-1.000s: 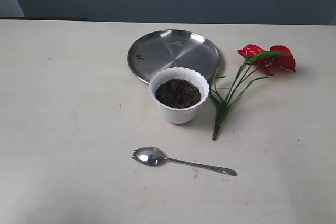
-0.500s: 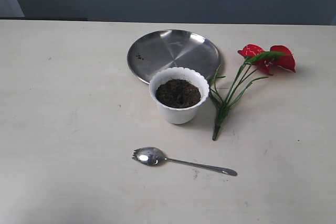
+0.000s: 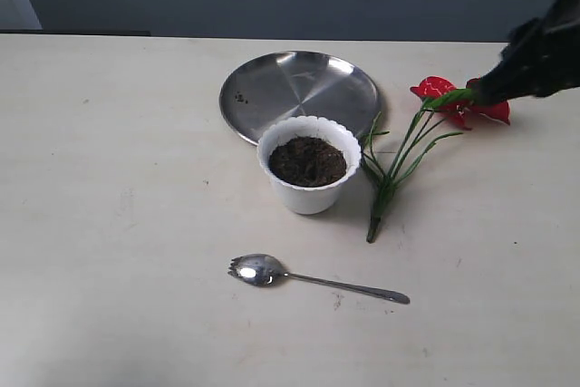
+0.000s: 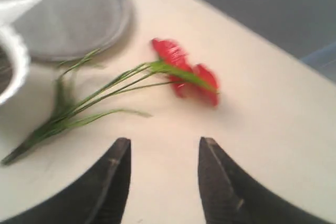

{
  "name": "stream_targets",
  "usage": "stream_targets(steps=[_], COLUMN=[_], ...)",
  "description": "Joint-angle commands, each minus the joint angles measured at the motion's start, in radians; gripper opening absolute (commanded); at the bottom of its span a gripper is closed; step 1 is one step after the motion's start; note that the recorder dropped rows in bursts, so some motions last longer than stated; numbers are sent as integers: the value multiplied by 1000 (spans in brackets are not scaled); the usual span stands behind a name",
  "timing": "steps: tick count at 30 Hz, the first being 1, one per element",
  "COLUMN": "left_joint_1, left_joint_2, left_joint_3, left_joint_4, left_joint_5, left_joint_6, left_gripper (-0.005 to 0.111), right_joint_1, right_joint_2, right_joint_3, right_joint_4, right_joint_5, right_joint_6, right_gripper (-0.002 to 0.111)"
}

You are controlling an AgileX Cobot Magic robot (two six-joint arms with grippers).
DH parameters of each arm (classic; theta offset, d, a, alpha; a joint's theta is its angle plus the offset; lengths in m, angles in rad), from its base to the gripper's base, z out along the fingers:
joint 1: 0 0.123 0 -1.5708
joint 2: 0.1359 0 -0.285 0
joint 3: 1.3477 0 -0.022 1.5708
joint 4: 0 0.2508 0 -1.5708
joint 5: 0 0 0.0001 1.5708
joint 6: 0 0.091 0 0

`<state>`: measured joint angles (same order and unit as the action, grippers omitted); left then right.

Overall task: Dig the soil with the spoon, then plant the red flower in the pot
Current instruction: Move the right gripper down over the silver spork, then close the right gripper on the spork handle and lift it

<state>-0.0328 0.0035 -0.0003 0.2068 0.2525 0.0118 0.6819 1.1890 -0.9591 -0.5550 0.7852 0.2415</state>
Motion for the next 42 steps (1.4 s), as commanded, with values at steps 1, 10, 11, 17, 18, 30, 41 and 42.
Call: stream_targets(steps=[1,10,11,17,18,30,41,42], left_joint_1=[1,1,1,1,1,1,1,1], left_joint_2=[-4,-4,-4,-4,-4,-4,-4,-4], left_joint_3=[0,0,0,0,0,0,0,0], left_joint_4=[-3,-3,-3,-3,-3,-3,-3,-3], left_joint_5=[-9,-9,-9,-9,-9,-9,-9,-9], left_joint_6=[-1,-1,-1,-1,-1,-1,-1,-1], left_gripper=[0,0,0,0,0,0,0,0], right_joint_1=[155,306,314,355,360,367,367,367], right_joint_2=[83,120,139,310,336,587,632,632], right_joint_3=[-178,-133,-117,-75,-75,-75,-75,-75], right_joint_4=[276,157,166,412,432,477,482,474], right_joint_5=[279,331,307,230,213,63,-55,-81], right_joint_6=[-264,-285,-315,-628,-646,-704,-648,-604], right_gripper=[41,40,40,35,35,35,35,35])
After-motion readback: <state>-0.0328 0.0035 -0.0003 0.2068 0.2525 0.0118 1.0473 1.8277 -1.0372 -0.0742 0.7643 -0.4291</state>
